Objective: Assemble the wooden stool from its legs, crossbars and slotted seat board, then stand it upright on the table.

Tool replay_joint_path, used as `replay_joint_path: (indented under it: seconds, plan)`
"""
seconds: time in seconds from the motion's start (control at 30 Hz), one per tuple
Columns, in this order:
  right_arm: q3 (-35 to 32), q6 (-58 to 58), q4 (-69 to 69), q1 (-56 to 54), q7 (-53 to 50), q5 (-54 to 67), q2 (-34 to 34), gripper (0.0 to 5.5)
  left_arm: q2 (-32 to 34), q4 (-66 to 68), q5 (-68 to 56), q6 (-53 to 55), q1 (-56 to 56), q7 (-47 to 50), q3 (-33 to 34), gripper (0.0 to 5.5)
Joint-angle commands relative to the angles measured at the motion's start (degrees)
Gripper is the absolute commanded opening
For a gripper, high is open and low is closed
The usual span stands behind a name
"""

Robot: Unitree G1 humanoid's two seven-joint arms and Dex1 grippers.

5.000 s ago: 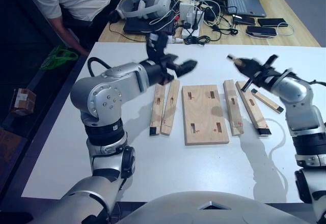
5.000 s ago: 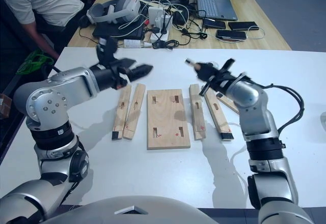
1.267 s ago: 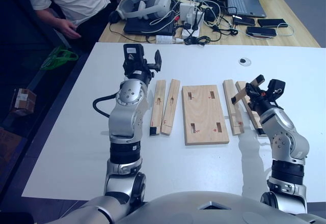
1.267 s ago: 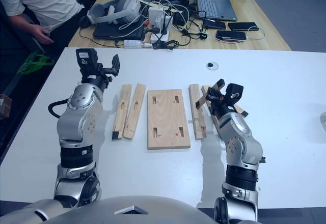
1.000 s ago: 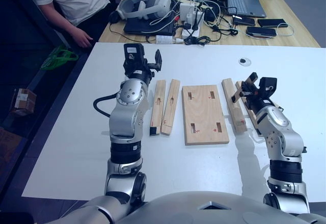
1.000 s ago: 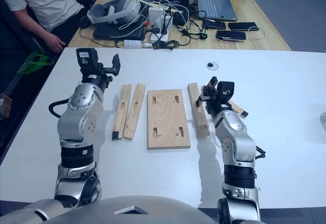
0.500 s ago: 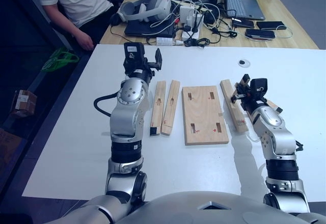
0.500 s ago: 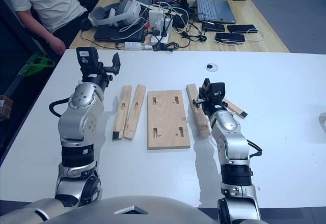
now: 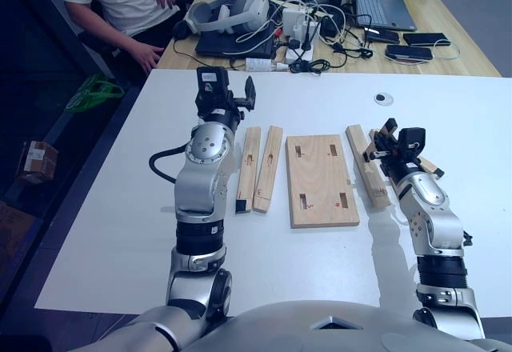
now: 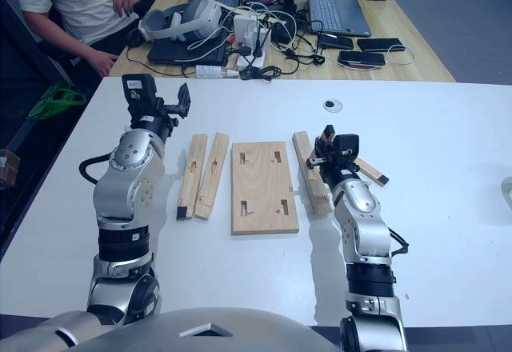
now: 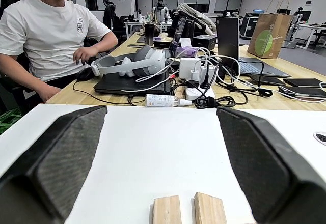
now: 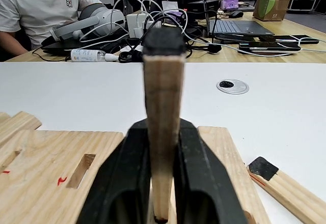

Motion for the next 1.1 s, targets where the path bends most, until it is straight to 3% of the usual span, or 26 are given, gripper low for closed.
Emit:
replay_joint_path:
  seconds: [0.03,0.33,0.47,0.63,0.8,1.0,1.1]
  plan:
    - [-0.4,0.4,1.8,0.2,0.5,0.1,0.3,0.87,-0.1,0.0,0.4,-0.1,-0.6,0.0,-0.1,3.99]
    - [-3.0,-1.1,-7.0,-4.7,-0.5,2.1,-0.1,2.2,0.0,0.0,0.6,-0.4,-0.6,0.0,-0.4,3.99]
    - [-6.6,2.9,-11.4,-17.9,-3.8,5.2,-1.8,2.2,0.0,-0.1,0.5,-0.6,-0.5,0.1,-0.2,3.99]
    - [-7.6,4.5,-6.2,-31.6,-5.8,6.3,-2.1,2.2,0.0,0.2,0.6,-0.7,-0.5,0.0,-0.3,3.99]
    - [-4.0,4.3,-2.1,-27.4,-3.5,4.6,-1.5,2.2,0.1,0.2,0.5,-0.7,-0.5,-0.1,-0.3,3.99]
    - [6.0,6.9,8.9,-12.3,3.1,-2.0,-3.9,2.2,-0.4,0.2,0.6,-0.6,-0.5,0.2,-0.6,3.99]
    - [5.4,5.9,11.6,-11.3,2.4,-2.7,-3.0,2.2,-0.4,0.2,0.5,-0.5,-0.5,0.2,-0.5,3.99]
